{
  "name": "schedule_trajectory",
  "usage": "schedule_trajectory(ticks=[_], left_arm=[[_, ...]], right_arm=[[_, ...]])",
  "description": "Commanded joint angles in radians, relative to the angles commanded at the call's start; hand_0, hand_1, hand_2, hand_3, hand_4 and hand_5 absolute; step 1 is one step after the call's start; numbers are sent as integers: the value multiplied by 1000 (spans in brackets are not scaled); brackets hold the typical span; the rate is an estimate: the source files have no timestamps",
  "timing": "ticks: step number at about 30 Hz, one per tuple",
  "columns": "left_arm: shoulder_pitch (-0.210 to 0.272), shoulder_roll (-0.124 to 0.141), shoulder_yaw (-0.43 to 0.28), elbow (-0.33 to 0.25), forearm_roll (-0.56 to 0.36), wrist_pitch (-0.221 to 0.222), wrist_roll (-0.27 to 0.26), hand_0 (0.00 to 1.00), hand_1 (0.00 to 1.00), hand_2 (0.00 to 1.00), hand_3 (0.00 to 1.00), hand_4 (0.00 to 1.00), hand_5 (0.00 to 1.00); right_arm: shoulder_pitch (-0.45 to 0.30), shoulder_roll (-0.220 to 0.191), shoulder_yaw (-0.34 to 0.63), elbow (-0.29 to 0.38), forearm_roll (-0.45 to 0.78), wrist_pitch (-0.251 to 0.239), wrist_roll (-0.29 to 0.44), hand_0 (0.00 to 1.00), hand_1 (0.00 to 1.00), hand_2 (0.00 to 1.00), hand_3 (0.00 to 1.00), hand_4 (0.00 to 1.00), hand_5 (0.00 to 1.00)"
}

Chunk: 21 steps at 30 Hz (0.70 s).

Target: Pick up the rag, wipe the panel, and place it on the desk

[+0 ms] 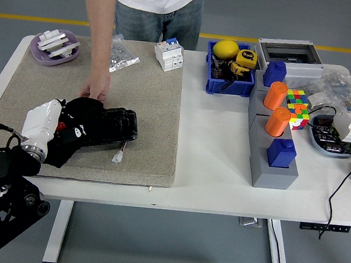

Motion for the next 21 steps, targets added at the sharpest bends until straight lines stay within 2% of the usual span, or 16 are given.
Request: schedule_trajectory(ticks=[8,21], left_arm=[[48,27,-74,-3,22,-2,1,186,109,493,482,230,2],[74,37,-181,15,37,-4,7,186,109,493,481,233,2]], right_arm=[[-2,0,9,0,-7,-1,-1,712,415,629,623,998,568],[-2,1,16,0,-11,-1,-1,713,415,630,624,998,569]])
